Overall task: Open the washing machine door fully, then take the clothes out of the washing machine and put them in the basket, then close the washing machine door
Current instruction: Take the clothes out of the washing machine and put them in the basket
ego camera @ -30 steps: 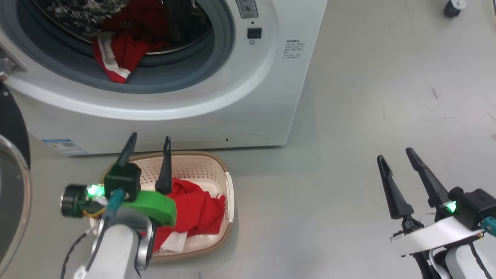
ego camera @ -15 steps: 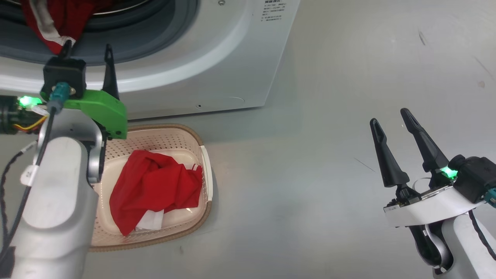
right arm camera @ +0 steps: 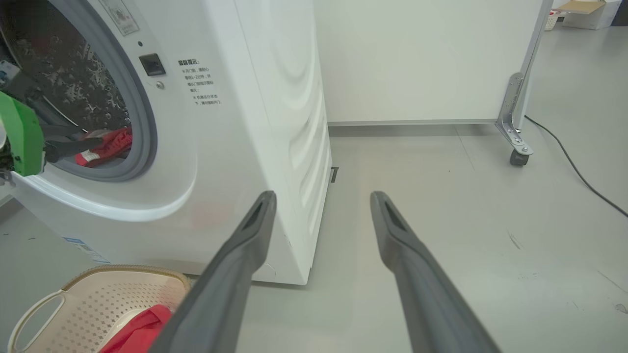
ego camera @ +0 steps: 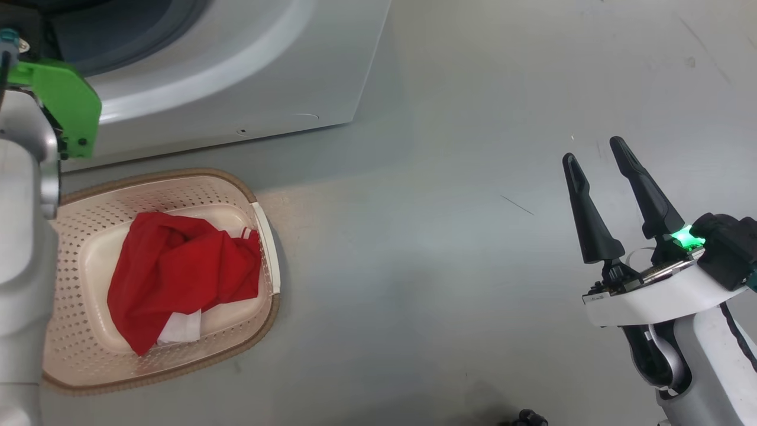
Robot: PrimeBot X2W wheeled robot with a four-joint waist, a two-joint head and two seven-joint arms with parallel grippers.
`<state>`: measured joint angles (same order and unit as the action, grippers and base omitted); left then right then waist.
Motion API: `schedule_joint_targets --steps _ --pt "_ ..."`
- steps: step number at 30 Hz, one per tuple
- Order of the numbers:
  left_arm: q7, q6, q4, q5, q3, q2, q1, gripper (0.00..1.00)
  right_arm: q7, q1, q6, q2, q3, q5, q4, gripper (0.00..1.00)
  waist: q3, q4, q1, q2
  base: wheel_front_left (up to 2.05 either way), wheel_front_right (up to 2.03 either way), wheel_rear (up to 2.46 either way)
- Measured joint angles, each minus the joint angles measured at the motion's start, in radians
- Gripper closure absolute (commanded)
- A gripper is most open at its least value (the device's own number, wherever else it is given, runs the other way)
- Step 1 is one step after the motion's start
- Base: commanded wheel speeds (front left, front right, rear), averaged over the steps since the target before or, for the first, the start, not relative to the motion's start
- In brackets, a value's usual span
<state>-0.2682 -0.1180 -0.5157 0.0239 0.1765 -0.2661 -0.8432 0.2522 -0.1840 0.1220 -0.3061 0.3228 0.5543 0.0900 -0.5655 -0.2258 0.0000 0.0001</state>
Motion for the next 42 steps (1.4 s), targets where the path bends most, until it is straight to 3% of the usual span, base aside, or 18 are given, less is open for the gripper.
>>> schedule_joint_targets --steps 23,34,35,36,37,42 --pt "-0.154 0.0 -0.114 0.11 -0.055 -0.085 -0.174 0.0 0.0 -0.04 0.0 -0.007 0.01 0.014 0.006 0.0 -0.117 -0.065 0.0 0.0 0.0 0.0 0.0" --pt "-0.171 0.0 -0.144 0.136 -0.083 -0.067 -0.207 0.0 0.0 -0.061 0.0 -0.009 0.002 0.017 0.005 0.0 -0.147 -0.07 0.0 0.0 0.0 0.0 0.0" --pt "-0.171 0.0 -0.148 0.137 -0.088 -0.064 -0.209 0.16 0.0 -0.062 0.0 -0.009 0.002 0.017 0.005 0.0 -0.148 -0.07 0.0 0.0 0.0 0.0 0.0" --pt "-0.171 0.0 -0.151 0.137 -0.093 -0.062 -0.212 0.72 0.0 -0.063 0.0 -0.009 0.002 0.017 0.005 0.0 -0.149 -0.07 0.0 0.0 0.0 0.0 0.0" --pt "-0.171 0.0 -0.152 0.137 -0.098 -0.06 -0.215 1.0 0.0 -0.064 0.0 -0.009 0.002 0.017 0.004 0.0 -0.149 -0.069 0.0 0.0 0.0 0.0 0.0" --pt "-0.169 0.0 -0.155 0.155 -0.143 -0.046 -0.218 1.0 0.0 -0.07 0.0 -0.01 0.001 0.017 -0.001 0.0 -0.15 -0.066 0.0 0.0 0.0 0.0 0.0"
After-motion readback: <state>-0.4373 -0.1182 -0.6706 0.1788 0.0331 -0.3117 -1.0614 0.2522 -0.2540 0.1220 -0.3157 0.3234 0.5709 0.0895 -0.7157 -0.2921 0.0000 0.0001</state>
